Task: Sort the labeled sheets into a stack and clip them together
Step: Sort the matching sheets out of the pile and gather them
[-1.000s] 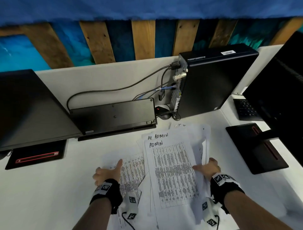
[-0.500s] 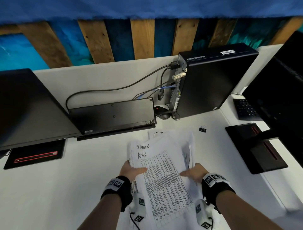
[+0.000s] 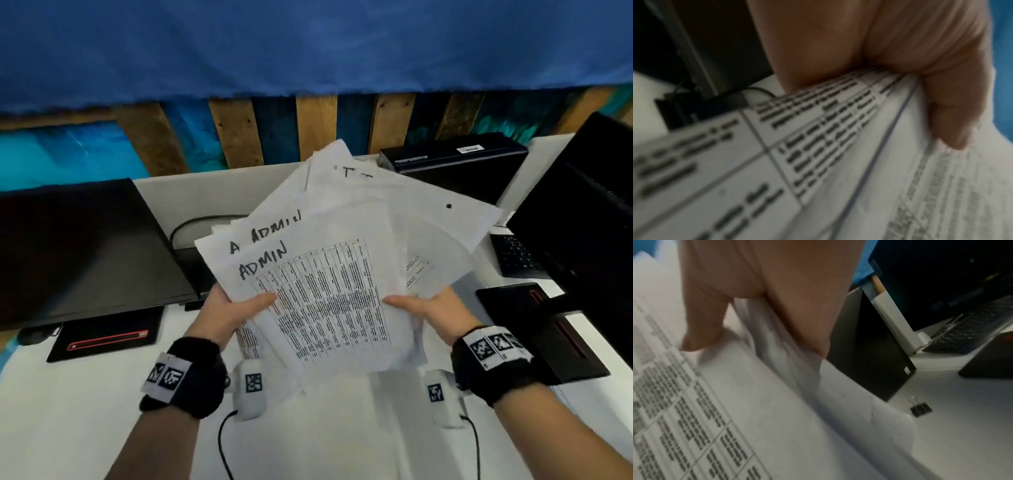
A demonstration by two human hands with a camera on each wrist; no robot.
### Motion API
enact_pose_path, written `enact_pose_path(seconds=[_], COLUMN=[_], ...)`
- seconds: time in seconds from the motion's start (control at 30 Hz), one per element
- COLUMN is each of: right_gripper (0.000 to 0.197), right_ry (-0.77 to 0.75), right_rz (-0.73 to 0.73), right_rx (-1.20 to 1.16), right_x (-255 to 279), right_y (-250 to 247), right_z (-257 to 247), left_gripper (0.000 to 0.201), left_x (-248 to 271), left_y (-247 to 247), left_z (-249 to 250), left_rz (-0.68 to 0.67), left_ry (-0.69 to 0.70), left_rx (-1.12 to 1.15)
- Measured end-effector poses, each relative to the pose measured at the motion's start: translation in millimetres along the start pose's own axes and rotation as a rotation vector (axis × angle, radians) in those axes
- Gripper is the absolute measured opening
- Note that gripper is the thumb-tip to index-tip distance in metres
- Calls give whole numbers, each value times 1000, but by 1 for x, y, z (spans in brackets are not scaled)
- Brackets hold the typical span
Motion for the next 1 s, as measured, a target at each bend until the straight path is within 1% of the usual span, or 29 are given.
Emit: enact_pose_path(seconds=[0.07,0.13,0.2,0.23,0.3,0.33,0.4,0.43,0.5,0.53,0.6,0.67,0.7,0.77,0.8,0.87,0.9,0.97,1.0], right_gripper=[46,36,30,30,33,29,19,19,27,29,30,33,35,38,34,18,16,22,31], right_ry=[6,12,30,24,18,35,53,44,-16,-39,-42,-17,4,34,46,70,94,108,88], right_rz=[-53,-128,-193,-217,-214,-189,-156,-139,-96,-64,-30,-38,-46,-79,-103,-160,-174,-229,-261], right_rx=[45,45,67,82,106,114,98,80,20,-17,-88,-138,-158,-149,-116,-53,-36,-9,-26], right_x=[2,6,10,10,9,8,7,5,3,1,-1,-3,-3,-3,0,2,2,6,6], right_y=[3,9,17,20,24,24,25,25,27,27,25,23,21,17,16,14,12,13,16], right_z=[-9,-12,-5,1,13,19,27,28,25,23,23,30,33,35,34,31,30,26,26], left_gripper=[73,84,84,80,68,60,49,46,44,48,65,80,85,89,89,89,90,89,87], left_x=[1,4,7,10,15,17,18,18,16,14,11,12,14,18,20,24,24,22,21], left_y=[-3,-3,-1,2,7,10,16,20,31,35,39,38,35,29,26,22,20,21,23], left_z=[12,9,-4,-11,-26,-32,-38,-39,-32,-26,-17,-17,-21,-34,-40,-48,-52,-58,-58], left_rz=[16,33,22,8,1,21,72,84,111,132,165,175,181,180,186,196,195,169,146], left_ry=[52,46,-3,-31,-79,-87,-86,-80,-39,9,133,199,196,137,101,36,2,-59,-81], left_rx=[-7,4,-6,-32,-78,-74,-56,-43,11,36,48,6,-14,-33,-40,-28,-9,18,24])
Point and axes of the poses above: each hand's wrist, its own x-axis away from the middle knuckle, its own y-axis out of the palm, z = x × y, the point moved 5 cm from there along -x, towards the middle knuckle, and after that the axes turned 8 degrees about y, right-handed, at the moved point
